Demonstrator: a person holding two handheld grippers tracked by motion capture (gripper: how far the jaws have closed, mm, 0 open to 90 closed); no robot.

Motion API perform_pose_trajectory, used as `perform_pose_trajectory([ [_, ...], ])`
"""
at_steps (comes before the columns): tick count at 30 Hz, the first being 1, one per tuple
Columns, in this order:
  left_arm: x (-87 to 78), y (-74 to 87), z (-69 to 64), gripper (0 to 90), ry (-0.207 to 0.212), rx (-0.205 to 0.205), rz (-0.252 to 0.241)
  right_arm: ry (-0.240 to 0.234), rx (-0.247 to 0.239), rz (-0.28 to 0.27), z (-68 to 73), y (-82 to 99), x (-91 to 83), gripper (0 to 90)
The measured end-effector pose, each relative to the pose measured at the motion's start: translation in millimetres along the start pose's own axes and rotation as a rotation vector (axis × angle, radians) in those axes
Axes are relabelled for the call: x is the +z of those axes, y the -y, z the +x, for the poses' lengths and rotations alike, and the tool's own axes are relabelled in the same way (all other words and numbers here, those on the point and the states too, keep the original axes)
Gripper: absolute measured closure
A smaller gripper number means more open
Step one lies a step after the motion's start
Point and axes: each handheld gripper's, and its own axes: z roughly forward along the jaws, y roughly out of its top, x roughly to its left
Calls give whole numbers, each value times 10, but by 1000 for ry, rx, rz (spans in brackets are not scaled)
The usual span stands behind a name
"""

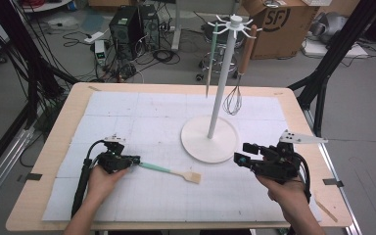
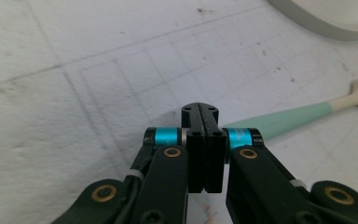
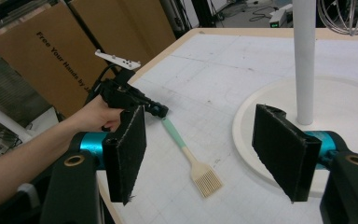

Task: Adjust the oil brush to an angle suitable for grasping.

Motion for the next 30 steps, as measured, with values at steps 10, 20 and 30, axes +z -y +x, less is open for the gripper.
perform_pose_trajectory([
  [10, 199, -21, -238, 898, 68, 8, -15, -8, -5, 12, 18, -3, 50, 343],
  [20, 307, -52, -396, 900, 90, 33, 0, -10, -2, 9, 13, -3, 29, 343],
  [30, 328, -48, -425, 900, 96, 36, -6, -10, -4, 12, 17, -2, 45, 343],
])
